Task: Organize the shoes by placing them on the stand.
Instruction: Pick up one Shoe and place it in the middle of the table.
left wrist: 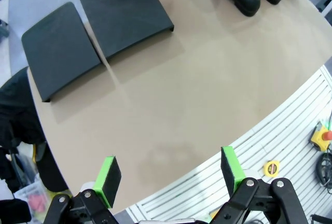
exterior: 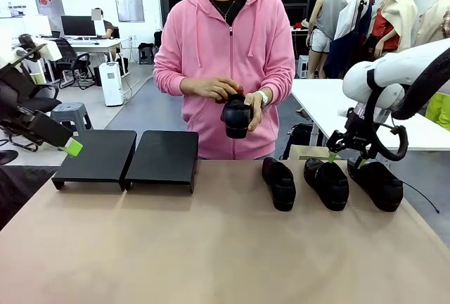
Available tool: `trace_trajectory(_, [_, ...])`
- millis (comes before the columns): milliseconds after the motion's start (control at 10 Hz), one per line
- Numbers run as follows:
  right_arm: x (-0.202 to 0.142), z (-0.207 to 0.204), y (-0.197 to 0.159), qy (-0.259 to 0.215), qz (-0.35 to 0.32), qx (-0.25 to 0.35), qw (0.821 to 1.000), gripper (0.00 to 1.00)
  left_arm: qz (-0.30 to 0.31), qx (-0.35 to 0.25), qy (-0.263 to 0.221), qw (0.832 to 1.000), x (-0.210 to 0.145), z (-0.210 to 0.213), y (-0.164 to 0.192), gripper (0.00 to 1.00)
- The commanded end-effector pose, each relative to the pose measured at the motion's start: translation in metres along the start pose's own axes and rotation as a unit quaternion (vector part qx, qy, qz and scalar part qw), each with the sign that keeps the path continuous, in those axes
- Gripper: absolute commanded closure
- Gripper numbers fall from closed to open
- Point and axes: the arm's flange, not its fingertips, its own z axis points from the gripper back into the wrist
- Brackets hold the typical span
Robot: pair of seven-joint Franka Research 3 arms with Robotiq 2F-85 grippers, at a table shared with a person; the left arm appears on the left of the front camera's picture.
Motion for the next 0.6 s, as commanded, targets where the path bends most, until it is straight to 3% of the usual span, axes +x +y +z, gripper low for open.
trace_trajectory(0, [0.007,-0.005,-0.001,0.023,-0.016,0.002,1.0,0.0,-0.004,-0.006,-0.002,1.0,-0.001,0.0,0.001,0.0])
trace_trajectory(300, [0.005,-0.021,0.0,0.049,-0.017,-0.003,0.999,0.0,-0.004,-0.006,-0.002,1.0,-0.001,0.0,0.001,0.0])
trace_trajectory(400, [0.004,-0.024,0.001,0.054,-0.012,-0.01,0.998,0.6,-0.004,-0.006,-0.002,1.0,-0.001,0.0,0.001,0.0])
trace_trajectory(500, [0.003,-0.025,0.002,0.053,-0.005,0.005,0.999,1.0,-0.004,-0.006,-0.002,1.0,-0.001,0.0,0.001,0.0])
